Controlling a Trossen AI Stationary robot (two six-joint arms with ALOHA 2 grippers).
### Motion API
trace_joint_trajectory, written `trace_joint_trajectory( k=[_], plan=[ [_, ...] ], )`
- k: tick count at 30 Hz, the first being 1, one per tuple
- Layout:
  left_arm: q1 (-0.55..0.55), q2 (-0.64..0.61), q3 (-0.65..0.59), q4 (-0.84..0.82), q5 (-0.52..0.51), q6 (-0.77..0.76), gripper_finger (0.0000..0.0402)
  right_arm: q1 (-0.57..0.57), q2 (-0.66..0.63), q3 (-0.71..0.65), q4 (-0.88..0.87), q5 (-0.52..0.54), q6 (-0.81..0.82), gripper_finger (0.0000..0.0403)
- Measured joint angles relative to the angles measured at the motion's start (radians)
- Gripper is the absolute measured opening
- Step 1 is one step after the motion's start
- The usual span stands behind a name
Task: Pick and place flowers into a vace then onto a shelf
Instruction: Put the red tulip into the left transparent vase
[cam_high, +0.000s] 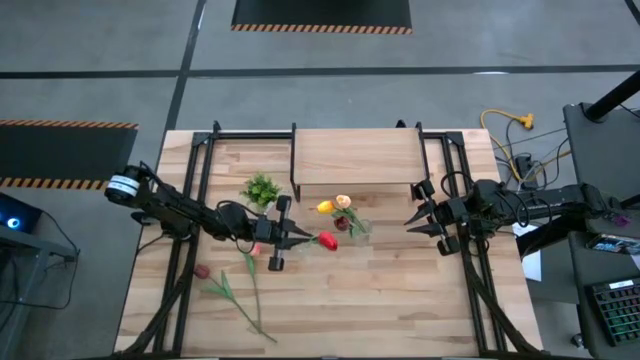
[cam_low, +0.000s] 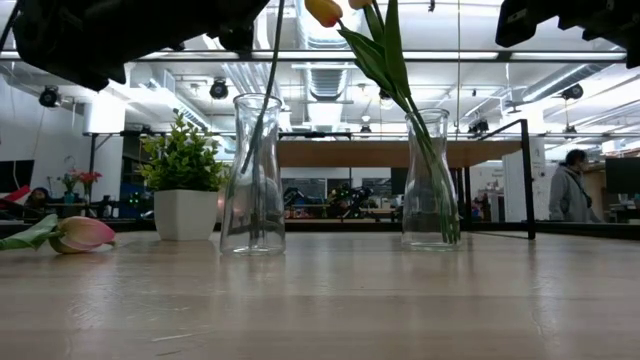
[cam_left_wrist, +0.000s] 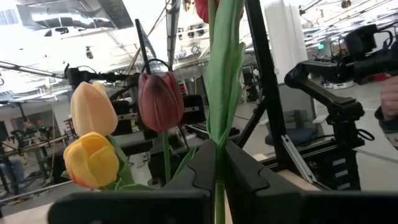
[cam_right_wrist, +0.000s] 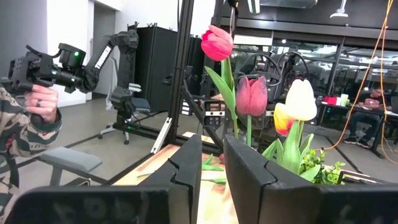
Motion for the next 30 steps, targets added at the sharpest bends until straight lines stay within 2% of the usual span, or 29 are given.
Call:
trace_joint_trajectory(
  k=[30],
  plan=[
    [0.0,0.001,-0.006,-0.054,0.002,0.0,0.001,0.0,0.0,0.0,-0.002,0.0,0.0,0.0057]
  ],
)
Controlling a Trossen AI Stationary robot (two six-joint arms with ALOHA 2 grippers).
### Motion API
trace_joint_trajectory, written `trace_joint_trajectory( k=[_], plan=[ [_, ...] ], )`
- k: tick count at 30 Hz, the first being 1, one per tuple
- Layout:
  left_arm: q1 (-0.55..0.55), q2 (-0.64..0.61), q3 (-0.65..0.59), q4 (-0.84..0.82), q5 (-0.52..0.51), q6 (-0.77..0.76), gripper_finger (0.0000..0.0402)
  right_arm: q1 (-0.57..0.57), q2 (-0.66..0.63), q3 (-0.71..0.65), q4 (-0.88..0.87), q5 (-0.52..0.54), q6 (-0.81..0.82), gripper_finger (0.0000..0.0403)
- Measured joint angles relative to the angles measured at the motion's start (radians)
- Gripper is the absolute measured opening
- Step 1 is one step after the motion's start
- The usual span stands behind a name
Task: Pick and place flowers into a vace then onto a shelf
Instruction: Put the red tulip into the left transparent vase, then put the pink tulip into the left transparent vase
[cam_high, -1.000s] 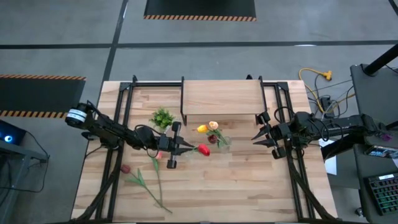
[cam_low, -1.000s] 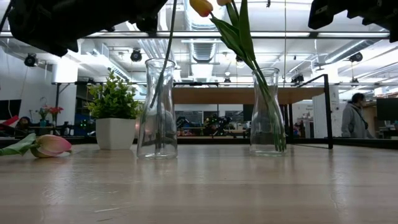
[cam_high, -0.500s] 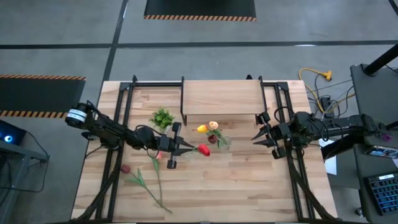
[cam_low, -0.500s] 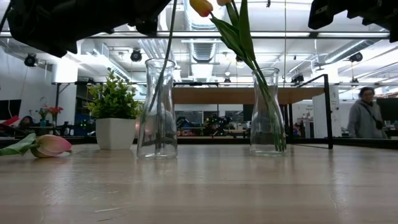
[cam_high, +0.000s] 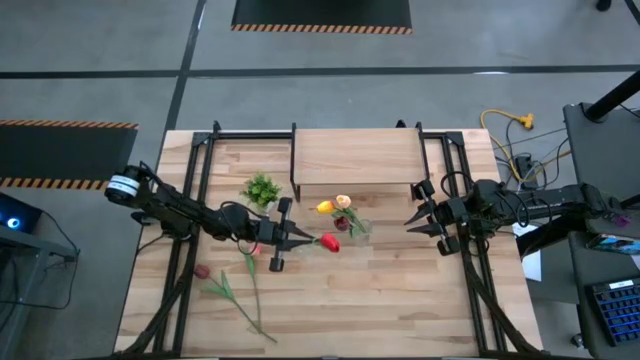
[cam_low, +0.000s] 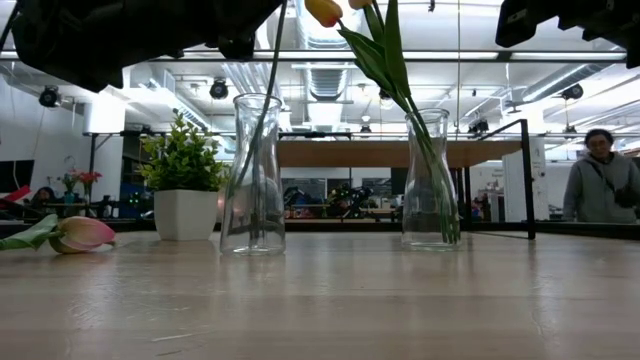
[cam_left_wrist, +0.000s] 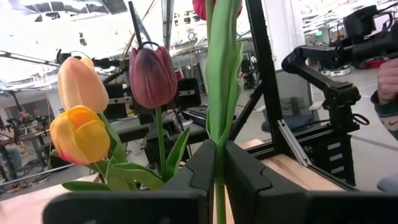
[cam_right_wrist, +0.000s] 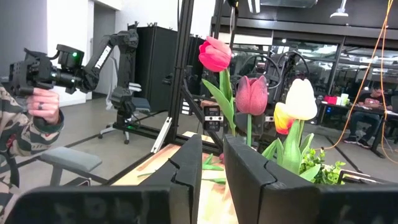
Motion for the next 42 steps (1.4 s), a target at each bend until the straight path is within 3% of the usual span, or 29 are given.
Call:
trace_joint_trajectory(
  k=[26,42],
  plan=[
    [0.002,0.0,0.0,-0.064,0.0,-0.007,0.0019,0.0,0.0,0.0,0.0,0.0,0.0,0.0059],
    [0.002,-0.006,0.0,-0.064,-0.03,-0.06,0.0181,0.0,0.0,0.0,-0.004,0.0,0.0,0.0058]
  ],
)
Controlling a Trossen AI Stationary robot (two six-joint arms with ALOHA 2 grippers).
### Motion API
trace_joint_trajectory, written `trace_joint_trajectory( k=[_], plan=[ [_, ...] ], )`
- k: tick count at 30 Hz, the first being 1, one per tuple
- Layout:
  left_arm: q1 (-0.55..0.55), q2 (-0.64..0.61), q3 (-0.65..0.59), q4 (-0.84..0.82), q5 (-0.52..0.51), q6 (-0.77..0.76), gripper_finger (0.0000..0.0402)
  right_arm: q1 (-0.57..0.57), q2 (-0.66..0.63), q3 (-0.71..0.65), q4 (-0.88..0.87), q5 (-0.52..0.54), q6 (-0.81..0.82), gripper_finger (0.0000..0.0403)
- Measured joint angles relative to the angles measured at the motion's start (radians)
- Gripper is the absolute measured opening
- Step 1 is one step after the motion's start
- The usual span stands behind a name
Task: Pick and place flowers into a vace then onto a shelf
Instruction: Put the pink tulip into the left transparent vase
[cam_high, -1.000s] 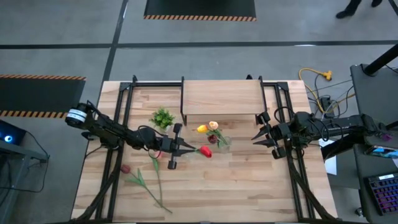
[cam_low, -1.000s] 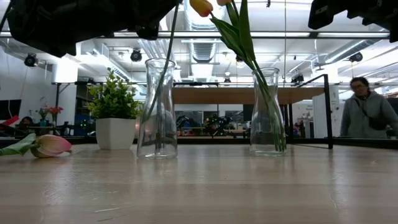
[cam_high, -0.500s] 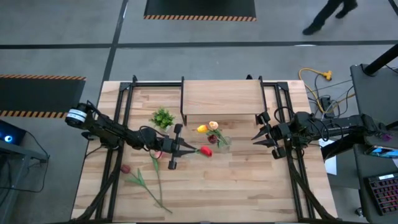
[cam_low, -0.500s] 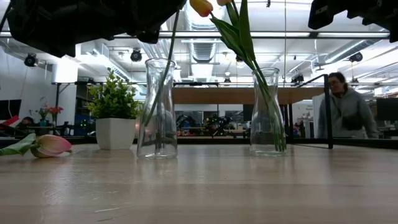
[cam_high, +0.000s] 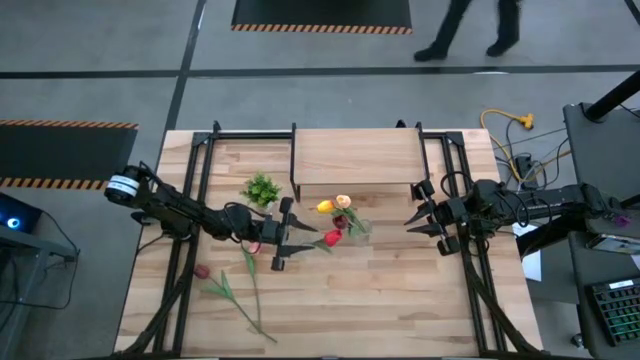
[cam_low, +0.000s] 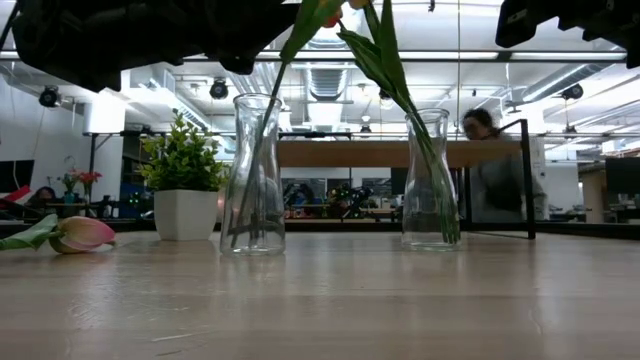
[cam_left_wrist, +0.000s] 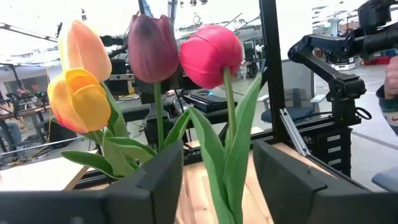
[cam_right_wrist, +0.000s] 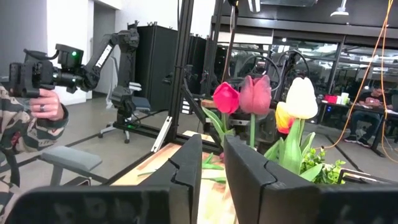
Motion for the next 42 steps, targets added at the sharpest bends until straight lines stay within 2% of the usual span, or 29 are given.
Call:
trace_joint_trajectory(
  k=[6,13,20,23,28,31,37,42],
  plan=[
    [0.0,-0.024,0.0,-0.002,0.0,0.0,0.0208,0.0,0.0,0.0,0.0,0.0,0.0,0.0058],
    [0.0,-0.069,0.0,-0.012,-0.003,0.0,0.0211,0.0,0.0,0.0,0.0,0.0,0.001,0.0061],
    [-0.003,-0.187,0.0,-0.129,-0.003,-0.023,0.0211,0.0,0.0,0.0,-0.001,0.0,0.012,0.0057],
    [-0.003,-0.265,0.0,-0.211,-0.002,-0.116,0.0211,0.0,0.0,0.0,-0.001,0.0,0.025,0.006],
    [-0.003,-0.409,0.001,-0.443,-0.003,-0.286,0.0211,0.0,0.0,0.0,-0.001,0.0,0.024,0.0064],
    [-0.003,-0.481,0.002,-0.567,-0.036,-0.414,0.0211,0.0,0.0,0.0,-0.001,0.0,0.023,0.0061],
    [-0.003,-0.565,0.002,-0.767,-0.108,-0.6,0.021,0.0,0.0,0.0,-0.001,0.0,0.023,0.0057],
    [-0.003,-0.619,0.007,-0.897,-0.112,-0.764,0.021,0.0,0.0,0.0,-0.001,0.0,0.023,0.0061]
  ],
)
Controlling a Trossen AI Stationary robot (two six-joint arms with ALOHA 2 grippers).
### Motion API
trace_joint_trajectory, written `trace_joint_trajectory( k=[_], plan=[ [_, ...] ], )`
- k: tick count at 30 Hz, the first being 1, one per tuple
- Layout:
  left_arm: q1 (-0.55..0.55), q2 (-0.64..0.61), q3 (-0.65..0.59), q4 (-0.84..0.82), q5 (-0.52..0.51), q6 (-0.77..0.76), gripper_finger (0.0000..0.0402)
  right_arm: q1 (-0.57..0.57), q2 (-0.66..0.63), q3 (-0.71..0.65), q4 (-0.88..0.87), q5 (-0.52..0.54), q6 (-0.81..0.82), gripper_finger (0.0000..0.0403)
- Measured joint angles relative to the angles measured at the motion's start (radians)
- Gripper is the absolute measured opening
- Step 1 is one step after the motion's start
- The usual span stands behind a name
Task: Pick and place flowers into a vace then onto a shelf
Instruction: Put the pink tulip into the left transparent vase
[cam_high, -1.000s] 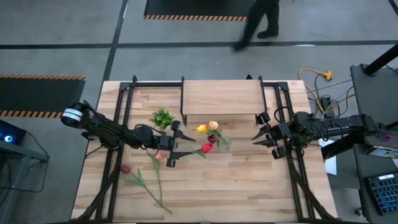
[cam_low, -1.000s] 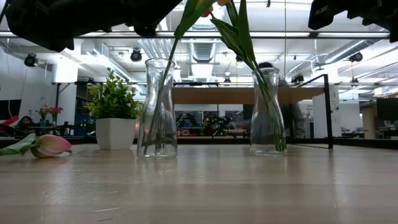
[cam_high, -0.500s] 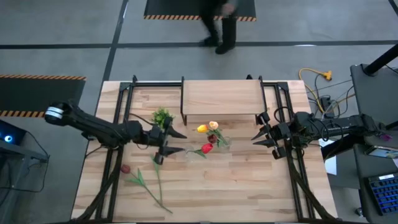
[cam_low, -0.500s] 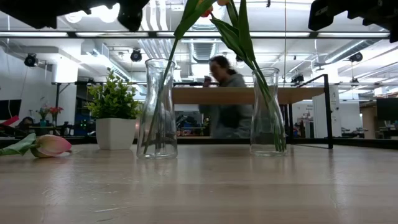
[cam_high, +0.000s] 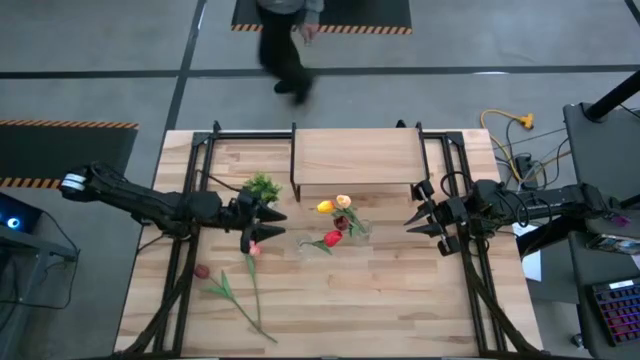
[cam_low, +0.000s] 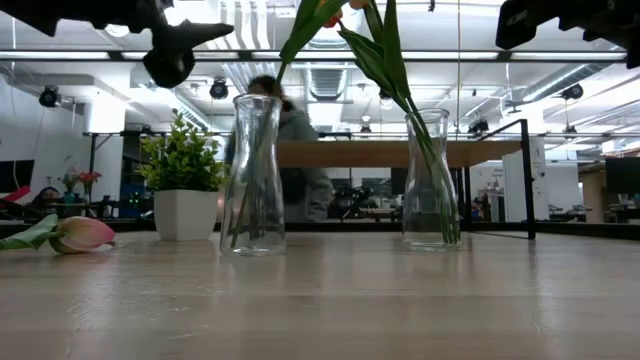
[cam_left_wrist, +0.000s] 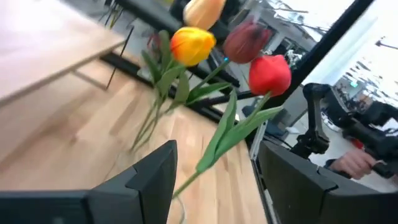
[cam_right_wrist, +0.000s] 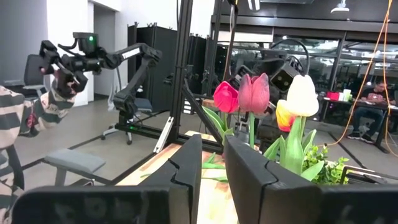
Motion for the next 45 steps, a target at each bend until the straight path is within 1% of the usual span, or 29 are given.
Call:
trace_joint_trajectory(
  k=[2,5,9,11,16,19,22,25,27,29,33,35,38,40,45],
  plan=[
    [0.0,-0.016,0.018,-0.086,-0.008,-0.044,0.021,0.0,0.0,0.0,0.0,0.0,0.0,0.0063],
    [0.0,-0.021,0.057,-0.251,-0.056,-0.11,0.021,0.0,0.0,0.0,0.0,0.0,0.0,0.0063],
    [0.001,0.001,0.116,-0.461,-0.105,-0.219,0.021,0.0,0.0,0.0,0.0,0.0,0.001,0.0059],
    [0.001,0.022,0.143,-0.545,-0.113,-0.268,0.021,0.0,0.0,0.0,0.0,0.0,0.002,0.0057],
    [0.0,0.083,0.181,-0.697,-0.113,-0.387,0.021,0.0,0.0,0.0,0.0,0.0,0.002,0.0059],
    [-0.003,0.126,0.21,-0.826,-0.092,-0.514,0.021,0.0,0.0,0.0,0.0,0.0,0.003,0.0062],
    [-0.021,0.175,0.252,-0.98,-0.045,-0.652,0.021,0.0,0.0,0.0,0.0,0.0,0.003,0.0063],
    [-0.055,0.229,0.313,-1.122,-0.028,-0.768,0.021,0.0,0.0,0.0,-0.001,0.0,0.001,0.0061],
    [-0.083,0.272,0.35,-1.189,-0.027,-0.827,0.021,0.0,0.0,0.0,-0.001,0.0,0.002,0.0059],
    [-0.111,0.32,0.376,-1.222,-0.026,-0.866,0.021,0.0,0.0,0.0,-0.001,0.0,0.002,0.0057],
    [-0.161,0.428,0.399,-1.227,-0.01,-0.914,0.021,0.0,0.0,0.0,-0.001,0.0,0.003,0.0058],
    [-0.178,0.484,0.405,-1.23,0.042,-0.936,0.021,0.0,0.0,0.0,-0.001,0.0,0.003,0.006],
    [-0.191,0.562,0.407,-1.233,0.155,-0.955,0.021,0.0,0.0,0.0,-0.001,0.0,0.003,0.0063],
    [-0.193,0.601,0.408,-1.237,0.202,-0.957,0.021,0.0,0.0,0.0,-0.001,0.0,0.003,0.0063],
    [-0.192,0.657,0.402,-1.232,0.209,-0.956,0.021,0.0,0.0,0.0,-0.001,0.0,0.003,0.0058]
  ],
)
